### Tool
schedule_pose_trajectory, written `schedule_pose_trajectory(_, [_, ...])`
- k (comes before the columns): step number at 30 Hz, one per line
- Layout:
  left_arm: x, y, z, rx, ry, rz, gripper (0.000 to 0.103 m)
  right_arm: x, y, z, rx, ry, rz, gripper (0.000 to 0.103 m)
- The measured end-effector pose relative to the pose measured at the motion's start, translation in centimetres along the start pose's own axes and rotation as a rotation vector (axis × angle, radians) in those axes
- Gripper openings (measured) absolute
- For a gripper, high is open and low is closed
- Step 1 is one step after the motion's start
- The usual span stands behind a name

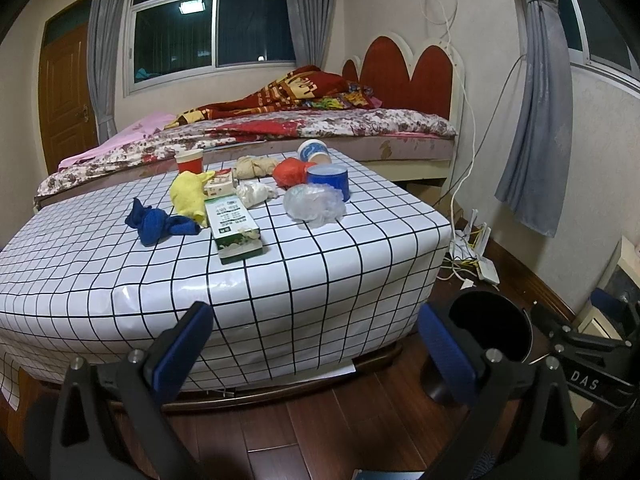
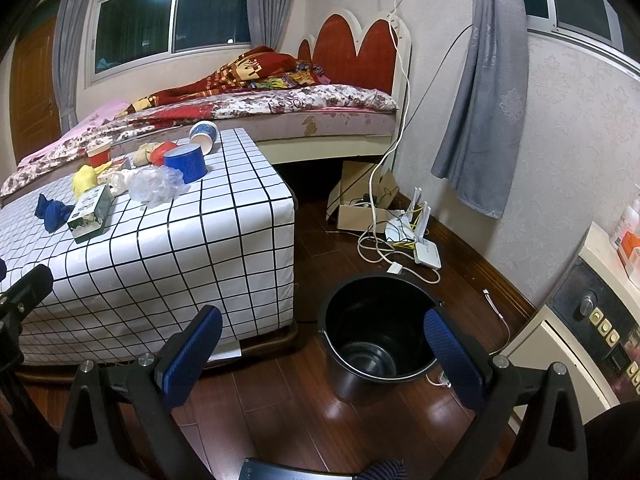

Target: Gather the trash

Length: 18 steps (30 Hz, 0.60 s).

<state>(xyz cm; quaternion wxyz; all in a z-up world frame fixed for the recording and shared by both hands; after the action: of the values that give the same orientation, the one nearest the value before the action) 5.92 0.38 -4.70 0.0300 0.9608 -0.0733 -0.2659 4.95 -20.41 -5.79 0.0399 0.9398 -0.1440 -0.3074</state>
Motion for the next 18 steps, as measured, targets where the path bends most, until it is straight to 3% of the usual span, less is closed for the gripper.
schedule_pose_trajectory(10, [1.0, -3.1, -1.1, -0.022, -0.009, -0.069, 0.103, 1.1, -2.5, -1.3, -0.071, 0.000, -0.071, 0.102])
schedule_pose_trajectory(18, [4.3, -8.2, -3.4, -0.082, 0.000, -0.117, 0.103, 4.1, -7.0, -6.1, -0.153, 0.024, -0.213, 0.102])
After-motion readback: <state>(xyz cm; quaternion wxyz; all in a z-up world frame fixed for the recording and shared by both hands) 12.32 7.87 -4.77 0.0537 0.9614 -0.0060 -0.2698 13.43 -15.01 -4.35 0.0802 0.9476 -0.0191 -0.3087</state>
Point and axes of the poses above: each gripper's, at about its wrist camera, not at the fingertips, and x roughly the way its jaws point, y to its right, z to its underside, the point moved 7 cm from there along x, roughly the way its jaws point, and after that the axes turned 9 degrees about z, right-handed, at the moved point
